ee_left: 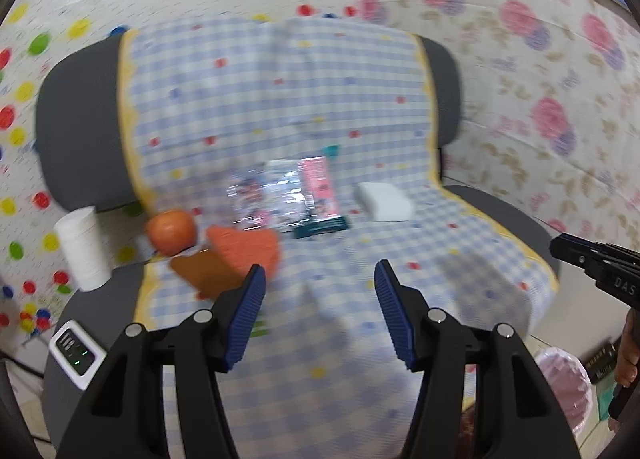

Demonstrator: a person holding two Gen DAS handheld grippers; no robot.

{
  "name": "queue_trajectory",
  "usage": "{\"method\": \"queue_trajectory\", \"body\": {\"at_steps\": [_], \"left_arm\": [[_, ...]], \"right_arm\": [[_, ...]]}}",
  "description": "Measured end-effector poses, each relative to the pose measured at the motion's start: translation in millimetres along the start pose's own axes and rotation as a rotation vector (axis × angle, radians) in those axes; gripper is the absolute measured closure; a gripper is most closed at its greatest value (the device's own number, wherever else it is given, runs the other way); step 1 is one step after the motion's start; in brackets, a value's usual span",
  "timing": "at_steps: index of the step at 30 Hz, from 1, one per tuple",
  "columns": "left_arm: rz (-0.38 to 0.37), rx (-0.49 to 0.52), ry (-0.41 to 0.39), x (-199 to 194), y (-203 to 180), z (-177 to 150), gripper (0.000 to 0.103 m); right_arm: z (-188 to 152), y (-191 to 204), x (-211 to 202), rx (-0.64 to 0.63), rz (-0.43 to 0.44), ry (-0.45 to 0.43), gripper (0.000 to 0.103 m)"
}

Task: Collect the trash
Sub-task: 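Move both open tools back toward the chair, then lower the left tool onto the brown leather piece and grasp it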

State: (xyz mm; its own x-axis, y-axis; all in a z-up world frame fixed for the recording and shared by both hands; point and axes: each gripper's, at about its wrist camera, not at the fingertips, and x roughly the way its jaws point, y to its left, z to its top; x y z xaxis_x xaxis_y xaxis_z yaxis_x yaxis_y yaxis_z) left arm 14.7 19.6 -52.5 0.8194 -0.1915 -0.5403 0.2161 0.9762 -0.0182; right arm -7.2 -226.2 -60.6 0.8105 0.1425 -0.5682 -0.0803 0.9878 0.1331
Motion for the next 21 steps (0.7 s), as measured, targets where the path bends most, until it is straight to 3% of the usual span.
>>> {"method": "queue_trajectory", "body": {"at_steps": [4,11,21], "left_arm": [[0.063,-0.074,0.033,11.5,30.9,1.1,0.043],[0.159,-0.115,0.094,35.5,65.0,-5.5,0.036],[0.183,-0.178,0.216,93.7,85.2,-9.6,0.034]], "right_arm": [[14.7,18.4,24.3,-0.046,0.034,0.015,0.08],[35.3,40.5,73.4,-0.086,0.07,0.043,0.067],[47.9,53.8,129.6,-0.091,0.091,0.097,0.065]]}}
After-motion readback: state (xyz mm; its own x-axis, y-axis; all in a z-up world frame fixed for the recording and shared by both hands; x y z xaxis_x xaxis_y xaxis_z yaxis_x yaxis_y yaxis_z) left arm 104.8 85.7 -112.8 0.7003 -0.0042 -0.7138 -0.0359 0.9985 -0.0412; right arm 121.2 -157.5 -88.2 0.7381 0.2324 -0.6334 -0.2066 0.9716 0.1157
